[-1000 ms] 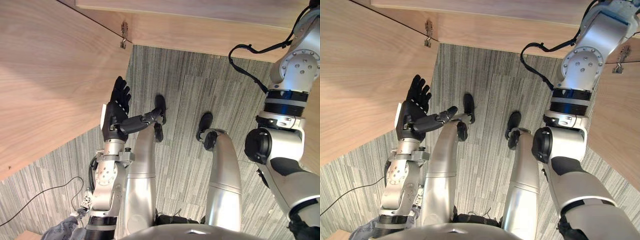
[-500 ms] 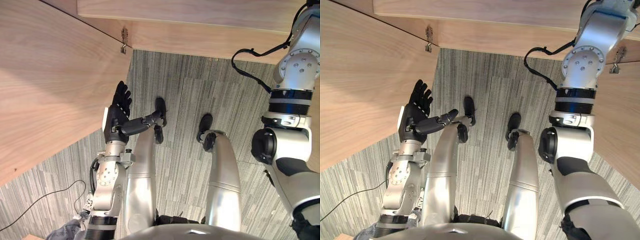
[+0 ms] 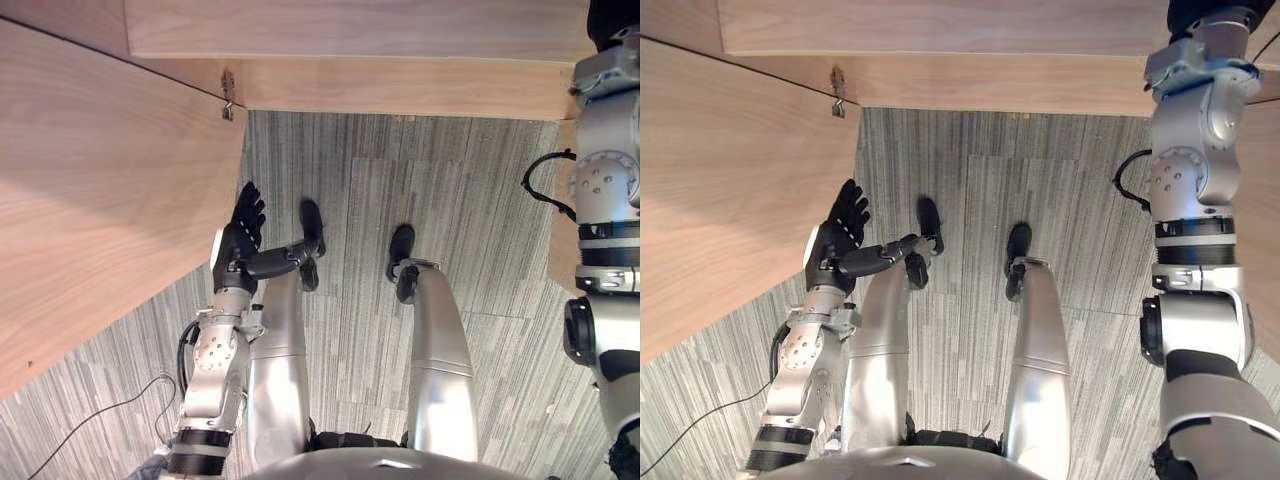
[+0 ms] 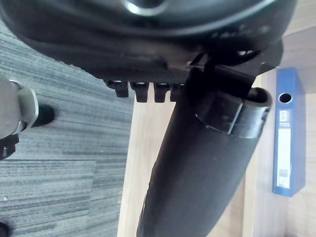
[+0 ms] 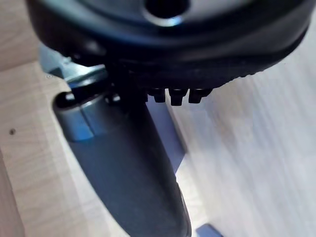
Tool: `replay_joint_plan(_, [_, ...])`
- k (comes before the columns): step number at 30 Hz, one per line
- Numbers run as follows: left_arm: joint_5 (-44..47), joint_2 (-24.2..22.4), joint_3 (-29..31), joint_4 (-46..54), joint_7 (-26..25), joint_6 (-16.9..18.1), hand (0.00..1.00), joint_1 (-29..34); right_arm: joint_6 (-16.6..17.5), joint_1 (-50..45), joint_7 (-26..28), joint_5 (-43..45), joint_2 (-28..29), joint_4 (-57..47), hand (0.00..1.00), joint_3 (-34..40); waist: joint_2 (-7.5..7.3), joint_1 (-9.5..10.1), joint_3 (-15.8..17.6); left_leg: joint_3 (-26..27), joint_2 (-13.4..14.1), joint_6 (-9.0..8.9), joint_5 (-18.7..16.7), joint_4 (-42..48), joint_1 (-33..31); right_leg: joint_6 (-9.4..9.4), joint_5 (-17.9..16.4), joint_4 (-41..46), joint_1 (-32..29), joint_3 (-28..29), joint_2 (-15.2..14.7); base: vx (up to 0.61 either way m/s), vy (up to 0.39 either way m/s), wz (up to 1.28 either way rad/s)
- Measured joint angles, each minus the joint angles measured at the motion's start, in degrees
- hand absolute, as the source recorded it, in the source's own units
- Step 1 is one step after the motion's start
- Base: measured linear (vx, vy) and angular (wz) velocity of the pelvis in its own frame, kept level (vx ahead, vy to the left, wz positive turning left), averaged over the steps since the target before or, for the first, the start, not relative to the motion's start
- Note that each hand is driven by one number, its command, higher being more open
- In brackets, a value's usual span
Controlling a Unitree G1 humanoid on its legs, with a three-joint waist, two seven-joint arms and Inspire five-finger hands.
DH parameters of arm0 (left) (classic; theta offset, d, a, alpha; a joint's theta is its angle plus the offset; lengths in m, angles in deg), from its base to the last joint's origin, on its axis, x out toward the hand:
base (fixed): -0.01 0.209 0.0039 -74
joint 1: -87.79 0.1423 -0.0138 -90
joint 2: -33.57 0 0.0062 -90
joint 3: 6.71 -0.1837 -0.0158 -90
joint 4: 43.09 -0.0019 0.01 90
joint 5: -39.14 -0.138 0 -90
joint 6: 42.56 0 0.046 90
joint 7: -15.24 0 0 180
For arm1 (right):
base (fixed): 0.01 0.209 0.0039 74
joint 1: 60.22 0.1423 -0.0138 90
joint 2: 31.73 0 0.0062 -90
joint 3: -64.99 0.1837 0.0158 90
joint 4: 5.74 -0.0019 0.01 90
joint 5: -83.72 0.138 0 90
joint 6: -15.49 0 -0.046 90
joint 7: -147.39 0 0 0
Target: Walk over to the cabinet, pick up the folder, carry it to the office cabinet, place the folder inside the office cabinet, then close the office cabinet door
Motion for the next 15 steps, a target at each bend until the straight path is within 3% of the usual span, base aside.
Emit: replay_joint_plan(15, [-1.2,5.2,0.1,-7.6,1.3,0.2,1.0,-6.5,-0.6,-2.4,7.8,-20.0,-10.7,-0.2,1.0,-11.2,-1.29,-1.36,0.0,1.2,1.2,0.4,0.2,-1.5,1.1,0.16,1.5,-2.6,0.8,0.6,1.1,-0.01,0.018,-0.05])
